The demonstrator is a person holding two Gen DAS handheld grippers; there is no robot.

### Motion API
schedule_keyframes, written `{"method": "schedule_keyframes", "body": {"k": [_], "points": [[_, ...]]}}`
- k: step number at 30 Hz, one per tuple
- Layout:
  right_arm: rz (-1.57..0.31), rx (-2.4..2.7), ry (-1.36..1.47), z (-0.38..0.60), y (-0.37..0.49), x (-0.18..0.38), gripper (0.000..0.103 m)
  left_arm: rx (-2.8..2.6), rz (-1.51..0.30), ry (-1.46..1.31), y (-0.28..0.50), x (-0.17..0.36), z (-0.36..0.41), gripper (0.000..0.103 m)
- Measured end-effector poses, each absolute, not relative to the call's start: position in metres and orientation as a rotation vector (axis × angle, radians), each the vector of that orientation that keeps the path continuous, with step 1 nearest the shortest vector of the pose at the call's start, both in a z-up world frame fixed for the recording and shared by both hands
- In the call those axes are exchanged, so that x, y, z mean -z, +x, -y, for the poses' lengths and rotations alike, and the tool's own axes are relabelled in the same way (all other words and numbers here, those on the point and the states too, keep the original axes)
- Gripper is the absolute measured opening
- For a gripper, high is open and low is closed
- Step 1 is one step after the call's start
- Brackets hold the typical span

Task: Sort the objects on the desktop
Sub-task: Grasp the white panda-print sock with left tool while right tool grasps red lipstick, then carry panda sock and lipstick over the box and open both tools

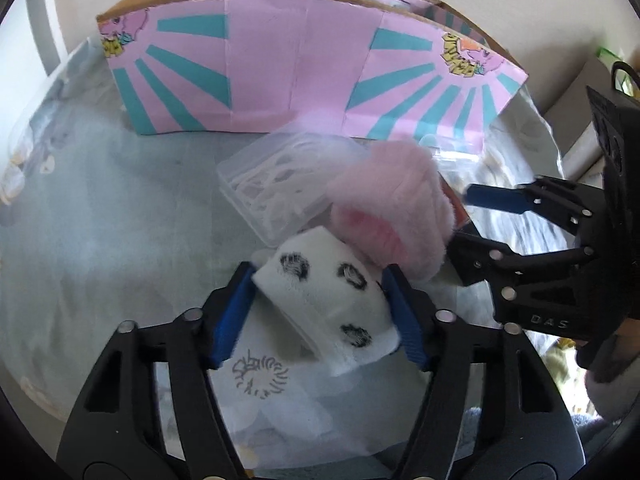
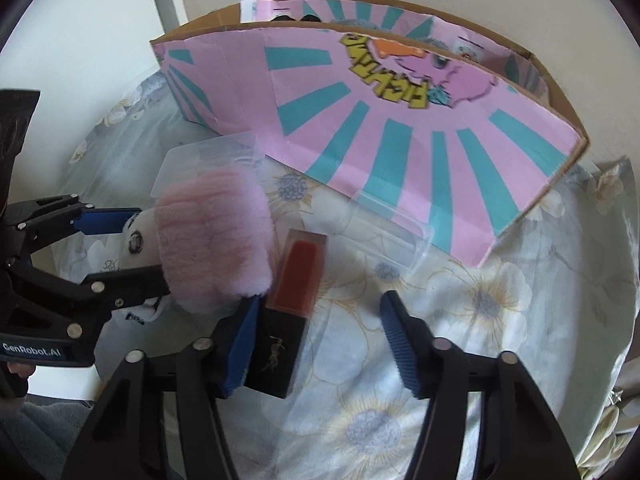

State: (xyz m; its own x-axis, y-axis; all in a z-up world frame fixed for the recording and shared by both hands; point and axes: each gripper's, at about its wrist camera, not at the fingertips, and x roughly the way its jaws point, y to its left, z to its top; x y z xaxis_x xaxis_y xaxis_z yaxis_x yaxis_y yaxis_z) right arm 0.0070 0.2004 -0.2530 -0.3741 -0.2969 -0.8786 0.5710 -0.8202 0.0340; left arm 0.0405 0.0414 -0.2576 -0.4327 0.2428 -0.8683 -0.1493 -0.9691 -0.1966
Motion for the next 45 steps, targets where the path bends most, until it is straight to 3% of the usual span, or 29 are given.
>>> {"method": "schedule_keyframes", "body": {"k": [2,8,24,45], "points": [[-0.386,2.201,1.312,-0.197,0.008,0.253,0.037,-2.465,0.105,-1.519,0.042,0.258,-0.044,0.055],[-0.391,2.193,1.294,-0.195,0.011,0.253,0.019,-2.457,0.125,-1.509,0.047,0.255,-0.04,0.045],[-0.35,2.218,1.288,-0.209,0.014,0.237,0.018,-2.441,0.095,-1.479,0.061,0.231,-0.036,0.039],[-0.303,2.32,1.224,-0.226,-0.013,0.133,0.018,-2.477,0.0,-1.264,0.006,0.11,-0.016,0.039]]}}
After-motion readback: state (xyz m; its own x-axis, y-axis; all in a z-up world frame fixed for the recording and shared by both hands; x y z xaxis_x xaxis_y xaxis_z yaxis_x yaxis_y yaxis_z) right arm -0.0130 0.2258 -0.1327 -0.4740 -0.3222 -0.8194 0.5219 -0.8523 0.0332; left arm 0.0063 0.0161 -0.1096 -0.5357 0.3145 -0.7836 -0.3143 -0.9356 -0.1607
